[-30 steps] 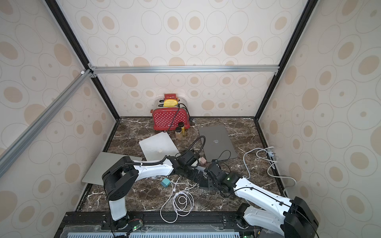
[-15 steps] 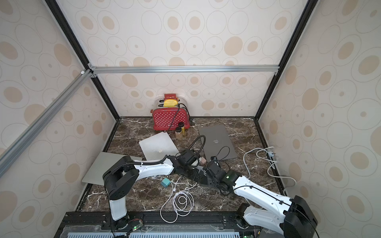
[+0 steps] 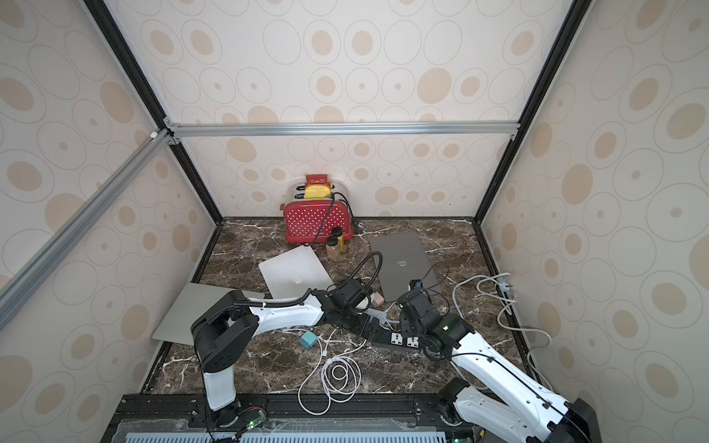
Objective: Unplug the laptop charger
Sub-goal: Remove the plug from the socket, then place the plug at the center of the board.
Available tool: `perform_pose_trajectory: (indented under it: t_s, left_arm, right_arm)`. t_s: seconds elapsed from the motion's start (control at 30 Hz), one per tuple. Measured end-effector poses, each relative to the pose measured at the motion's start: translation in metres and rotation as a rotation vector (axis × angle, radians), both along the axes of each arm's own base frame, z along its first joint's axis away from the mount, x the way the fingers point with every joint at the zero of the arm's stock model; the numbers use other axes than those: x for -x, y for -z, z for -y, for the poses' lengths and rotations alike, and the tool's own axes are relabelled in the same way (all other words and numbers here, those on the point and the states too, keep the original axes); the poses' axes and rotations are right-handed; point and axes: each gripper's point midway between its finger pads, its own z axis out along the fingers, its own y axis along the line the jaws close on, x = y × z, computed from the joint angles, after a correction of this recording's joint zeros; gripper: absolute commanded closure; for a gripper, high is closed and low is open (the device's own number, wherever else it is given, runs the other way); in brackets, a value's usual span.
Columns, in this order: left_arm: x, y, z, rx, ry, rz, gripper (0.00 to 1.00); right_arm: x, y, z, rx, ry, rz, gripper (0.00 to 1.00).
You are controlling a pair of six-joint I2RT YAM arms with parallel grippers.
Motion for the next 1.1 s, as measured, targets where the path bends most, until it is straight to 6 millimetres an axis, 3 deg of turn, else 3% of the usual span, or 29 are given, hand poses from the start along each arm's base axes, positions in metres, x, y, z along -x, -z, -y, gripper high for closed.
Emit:
perform_pose_trajectory:
  t_s: [0.37,0.57,0.7,1.1]
  left_arm:
    - [0.006,-0.001,-0.001,0.001,0.010,-0.024,0.02]
    - [0.009,-0.001,-0.003,-0.005,0.014,-0.036,0.02]
    - [0.010,-0.002,-0.004,-0.009,0.015,-0.039,0.02]
    - [0.010,-0.017,-0.011,-0.009,0.011,-0.009,0.01]
  right_arm:
    - [-0.046,0.032,0.025,0.014,0.032,-0.072,0.88]
    - [-0.054,0.057,0.037,0.040,0.036,-0.143,0.86]
    - [-0.057,0.072,0.031,0.020,0.017,-0.188,0.84]
    - [-0.072,0.072,0.019,-0.035,-0.002,-0.152,0.80]
